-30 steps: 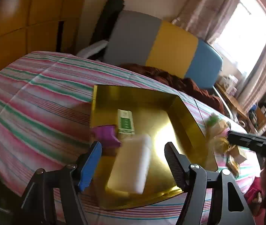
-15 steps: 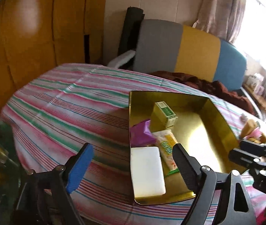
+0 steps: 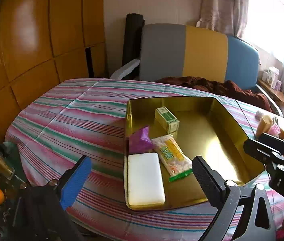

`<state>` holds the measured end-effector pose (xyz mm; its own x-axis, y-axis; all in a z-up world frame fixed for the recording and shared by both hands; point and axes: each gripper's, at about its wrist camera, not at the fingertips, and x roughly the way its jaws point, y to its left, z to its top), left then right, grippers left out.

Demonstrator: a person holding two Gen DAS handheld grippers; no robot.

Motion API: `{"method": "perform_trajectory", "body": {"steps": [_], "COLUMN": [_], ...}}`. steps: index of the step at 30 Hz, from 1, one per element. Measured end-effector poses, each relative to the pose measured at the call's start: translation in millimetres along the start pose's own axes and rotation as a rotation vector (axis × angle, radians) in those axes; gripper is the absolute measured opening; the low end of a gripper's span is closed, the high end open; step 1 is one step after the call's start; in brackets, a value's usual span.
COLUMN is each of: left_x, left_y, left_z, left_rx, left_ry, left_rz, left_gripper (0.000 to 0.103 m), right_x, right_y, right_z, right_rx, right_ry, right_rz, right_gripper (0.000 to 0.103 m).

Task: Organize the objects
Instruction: 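Withdraw both tools from the tray and move toward the pile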

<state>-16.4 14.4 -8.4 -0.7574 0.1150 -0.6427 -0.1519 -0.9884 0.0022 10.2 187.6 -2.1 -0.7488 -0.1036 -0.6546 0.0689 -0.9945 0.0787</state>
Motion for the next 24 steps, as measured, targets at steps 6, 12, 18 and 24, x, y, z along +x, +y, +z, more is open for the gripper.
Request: {"method": "perform_trajectory", "body": {"steps": [6,12,18,24], "left_x": [-5.6,-7.6,-10.0,-13.5], "left_y": [-14.8,-22.3,-28.6,-36.7], "left_z": [-2.2,-2.3,-2.0,-2.1], "left_rx": [0.060,0.091,0.114,0.143], "left_ry": [-0.018,-0.024,-0.031,-0.039], "left_rz": [0.038,0.068,0.085,0.089], "left_gripper": [0.102,0.102,0.102,0.102], "right_x": [2.5,0.1,-2.0,-5.6], "right_y": [-12.3,-18.5,-24.2,-30.3], "right_z": [-9.4,-13.3,-14.9,-16.2], "right_rx": [0.043,0.058,0.076,0.091], "right_ry": [0.023,0.025,0.024,0.019], "right_rz": [-0.005,-0.008,-0.012,-0.010], "right_gripper": [0.048,0.048,0.048,0.048]}}
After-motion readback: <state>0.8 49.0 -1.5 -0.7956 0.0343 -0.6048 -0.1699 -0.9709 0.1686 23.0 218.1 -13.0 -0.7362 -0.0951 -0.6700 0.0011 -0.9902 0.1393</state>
